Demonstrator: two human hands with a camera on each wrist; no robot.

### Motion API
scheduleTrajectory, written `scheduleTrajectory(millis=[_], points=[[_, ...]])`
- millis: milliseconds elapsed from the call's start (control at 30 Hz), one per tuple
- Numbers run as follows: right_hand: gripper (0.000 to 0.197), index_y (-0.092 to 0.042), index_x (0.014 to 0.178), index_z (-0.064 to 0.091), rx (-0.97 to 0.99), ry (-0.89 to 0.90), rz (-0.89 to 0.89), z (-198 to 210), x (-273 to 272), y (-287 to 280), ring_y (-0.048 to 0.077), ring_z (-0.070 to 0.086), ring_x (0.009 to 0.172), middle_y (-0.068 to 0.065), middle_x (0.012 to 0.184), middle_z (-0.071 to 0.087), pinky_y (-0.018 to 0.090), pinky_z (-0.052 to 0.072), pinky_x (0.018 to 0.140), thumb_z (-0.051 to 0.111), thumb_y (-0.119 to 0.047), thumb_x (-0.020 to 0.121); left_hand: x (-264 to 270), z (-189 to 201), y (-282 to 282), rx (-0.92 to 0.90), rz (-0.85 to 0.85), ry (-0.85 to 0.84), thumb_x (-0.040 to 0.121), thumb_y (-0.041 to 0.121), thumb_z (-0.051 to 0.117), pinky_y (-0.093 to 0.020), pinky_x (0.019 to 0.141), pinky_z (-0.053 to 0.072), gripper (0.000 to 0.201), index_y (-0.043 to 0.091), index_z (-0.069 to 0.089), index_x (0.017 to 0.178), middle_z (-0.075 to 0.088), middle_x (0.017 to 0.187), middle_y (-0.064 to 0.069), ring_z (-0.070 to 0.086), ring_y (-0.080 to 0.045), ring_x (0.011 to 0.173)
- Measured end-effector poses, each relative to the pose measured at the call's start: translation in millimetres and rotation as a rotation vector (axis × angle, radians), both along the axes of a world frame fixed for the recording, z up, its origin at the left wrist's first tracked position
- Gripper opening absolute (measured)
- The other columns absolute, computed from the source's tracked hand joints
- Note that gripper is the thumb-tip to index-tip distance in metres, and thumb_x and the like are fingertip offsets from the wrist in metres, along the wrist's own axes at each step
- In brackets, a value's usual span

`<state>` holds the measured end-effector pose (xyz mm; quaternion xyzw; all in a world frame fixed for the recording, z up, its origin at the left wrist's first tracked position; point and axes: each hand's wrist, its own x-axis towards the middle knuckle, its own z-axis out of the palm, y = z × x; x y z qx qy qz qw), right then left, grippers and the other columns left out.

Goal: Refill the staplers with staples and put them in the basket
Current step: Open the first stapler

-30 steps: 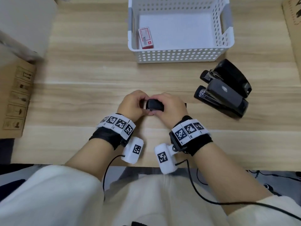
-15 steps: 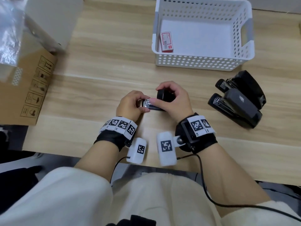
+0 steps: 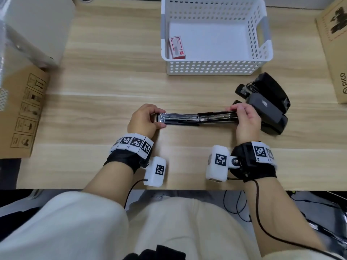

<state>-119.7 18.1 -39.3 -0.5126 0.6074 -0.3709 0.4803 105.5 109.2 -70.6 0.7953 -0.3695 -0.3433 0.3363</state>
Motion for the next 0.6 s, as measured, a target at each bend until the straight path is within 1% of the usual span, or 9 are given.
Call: scheduleTrajectory(millis=[67,133,233,300,333,400,467,500,600], points=[[0.025,-0.018,0.081,0.065,-0.006,0.227,0.046,-5,-7,1,0.011,0.054,0.088,0.000,0.091,0.066,0.023,0.042,0.084,0.044,-0.011,0.093,2,1,-1,0.000,-0.013,0.004,0.058,0.006,0.081,-0.043,0.086,0.049,0.041,0.028,0.068,0.090,0.054,0.091,0.013,0.050,-0.014,0.082],[0.024,-0.009,0.097,0.069,-0.044,0.419,0.109,-10,-11,2,0.014,0.055,0.094,0.006,0.103,0.068,0.016,0.037,0.076,0.045,-0.009,0.094,4,1,-2,0.006,-0.028,0.006,0.058,0.006,0.082,-0.042,0.086,0.049,0.041,0.028,0.068,0.090,0.054,0.091,0.012,0.050,-0.014,0.082],[0.023,-0.012,0.100,0.070,-0.066,0.575,0.169,-15,-6,3,0.027,0.058,0.105,0.007,0.107,0.069,0.029,0.041,0.091,0.048,-0.008,0.091,7,2,-5,0.033,-0.046,0.006,0.057,0.007,0.083,-0.041,0.086,0.049,0.041,0.028,0.069,0.090,0.053,0.088,0.013,0.049,-0.013,0.081],[0.023,-0.015,0.098,0.070,-0.078,0.644,0.191,-12,4,2,0.029,0.057,0.106,0.005,0.106,0.069,0.043,0.042,0.098,0.050,-0.008,0.090,10,3,-7,0.053,-0.060,0.014,0.057,0.008,0.084,-0.040,0.087,0.049,0.041,0.030,0.068,0.087,0.052,0.085,0.017,0.050,-0.013,0.083],[0.022,-0.016,0.097,0.070,-0.100,0.663,0.211,-7,10,2,0.028,0.057,0.105,0.004,0.105,0.069,0.045,0.041,0.098,0.051,-0.007,0.088,12,4,-7,0.066,-0.066,0.018,0.056,0.008,0.084,-0.039,0.088,0.048,0.041,0.031,0.067,0.086,0.052,0.084,0.018,0.051,-0.012,0.085],[0.022,-0.015,0.096,0.070,-0.159,0.621,0.260,7,27,-3,0.022,0.059,0.098,0.003,0.101,0.069,0.033,0.042,0.096,0.053,-0.005,0.086,15,5,-9,0.090,-0.076,0.029,0.055,0.008,0.084,-0.036,0.088,0.047,0.042,0.033,0.066,0.083,0.052,0.082,0.020,0.052,-0.012,0.088],[0.022,-0.014,0.094,0.070,-0.199,0.483,0.281,25,49,-13,0.006,0.059,0.082,-0.001,0.095,0.068,0.011,0.040,0.079,0.053,-0.004,0.086,16,6,-12,0.118,-0.090,0.039,0.054,0.008,0.085,-0.034,0.087,0.047,0.042,0.033,0.065,0.082,0.051,0.081,0.021,0.053,-0.014,0.089],[0.021,-0.015,0.093,0.070,-0.220,0.414,0.286,33,61,-21,-0.004,0.055,0.074,-0.005,0.090,0.066,0.006,0.039,0.072,0.053,-0.004,0.085,17,7,-14,0.130,-0.093,0.040,0.053,0.009,0.085,-0.033,0.086,0.046,0.042,0.032,0.066,0.083,0.051,0.081,0.020,0.053,-0.014,0.088],[0.020,-0.015,0.091,0.069,-0.278,0.277,0.321,53,98,-48,-0.014,0.054,0.066,-0.013,0.081,0.062,0.004,0.041,0.070,0.055,-0.004,0.083,17,9,-21,0.137,-0.087,0.037,0.055,0.011,0.085,-0.029,0.084,0.045,0.040,0.032,0.068,0.085,0.051,0.082,0.019,0.051,-0.009,0.085]])
